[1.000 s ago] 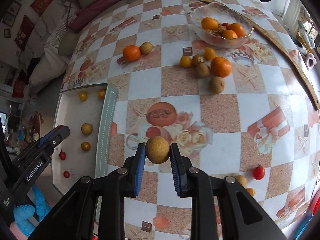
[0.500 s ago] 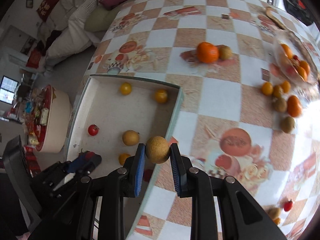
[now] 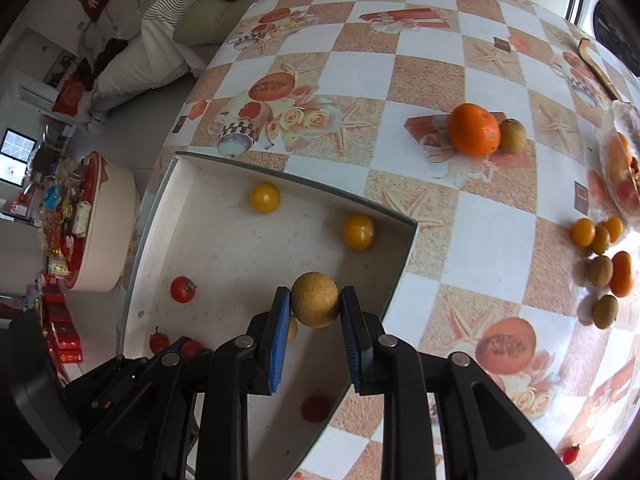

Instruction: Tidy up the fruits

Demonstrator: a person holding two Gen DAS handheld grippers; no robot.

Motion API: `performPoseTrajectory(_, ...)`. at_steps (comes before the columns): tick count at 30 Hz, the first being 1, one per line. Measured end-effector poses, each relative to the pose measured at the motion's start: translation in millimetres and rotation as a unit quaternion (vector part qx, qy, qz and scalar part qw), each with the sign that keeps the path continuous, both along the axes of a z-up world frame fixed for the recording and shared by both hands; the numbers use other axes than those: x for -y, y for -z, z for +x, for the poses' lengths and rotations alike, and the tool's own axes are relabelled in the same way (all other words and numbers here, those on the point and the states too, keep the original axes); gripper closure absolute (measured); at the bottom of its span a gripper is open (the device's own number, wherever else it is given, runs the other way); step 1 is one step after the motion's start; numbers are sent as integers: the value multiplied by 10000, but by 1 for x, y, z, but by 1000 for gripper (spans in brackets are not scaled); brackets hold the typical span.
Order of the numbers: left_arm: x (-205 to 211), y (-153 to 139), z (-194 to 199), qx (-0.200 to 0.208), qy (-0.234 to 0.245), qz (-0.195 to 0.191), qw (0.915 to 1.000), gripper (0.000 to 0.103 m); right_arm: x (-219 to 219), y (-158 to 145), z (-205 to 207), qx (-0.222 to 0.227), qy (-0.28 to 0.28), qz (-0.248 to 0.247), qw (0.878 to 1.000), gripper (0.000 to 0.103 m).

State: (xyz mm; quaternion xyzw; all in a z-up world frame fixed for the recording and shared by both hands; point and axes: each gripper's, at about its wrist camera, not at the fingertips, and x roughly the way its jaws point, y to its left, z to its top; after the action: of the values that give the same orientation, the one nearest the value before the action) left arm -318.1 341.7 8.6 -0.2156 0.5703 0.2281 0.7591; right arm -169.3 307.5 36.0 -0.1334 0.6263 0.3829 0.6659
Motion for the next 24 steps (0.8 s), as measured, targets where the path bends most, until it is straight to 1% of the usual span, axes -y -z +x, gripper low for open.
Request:
performPoseTrajectory(7,7,0,1,-6,140,232,9996,81,-8,15,2,4,-49,-149,9999,76)
performPoseTrajectory(10,9,1,3,-41,229,336,9992,80,-11,23,2,-69,-93,-208,9997,76)
performPoseTrajectory(12,8,1,3,-41,237,333,9992,80,-13,24,1,-25,-144,-243,9996,75)
performPoseTrajectory(13,8,0,2,-41,228,313,9992,67,-14,24,0,-11,-184,-257,9995,75)
performPoseTrajectory(14,7,0,1,-49,212,304,9993,37,-15,25,-1,-45,-206,-244,9995,75)
performPoseTrajectory(15,7,-1,0,-33,182,360,9992,28,-15,25,-1,-100,-211,-237,9994,75)
performPoseTrajectory(16,9,-6,-2,59,165,508,9986,26,-14,24,-1,-102,-210,-232,9995,75)
performPoseTrajectory(17,10,-9,-2,113,204,551,9982,26,-13,22,-2,-87,-220,-216,9995,73)
performPoseTrajectory(19,12,-10,-2,100,278,534,9981,26,-8,15,-3,-64,-216,-142,9996,62)
performPoseTrajectory(20,12,-10,-3,62,279,501,9983,26,-6,11,-4,-72,-214,-82,9997,59)
performPoseTrajectory(22,12,-10,-3,14,266,369,9990,26,-1,1,-6,7,-175,-52,9998,40)
performPoseTrajectory(23,11,-11,-5,20,220,315,9993,26,3,-5,-8,18,-143,21,9999,37)
performPoseTrajectory(24,10,-13,-7,42,187,284,9994,25,6,-10,-10,9,-103,54,9999,31)
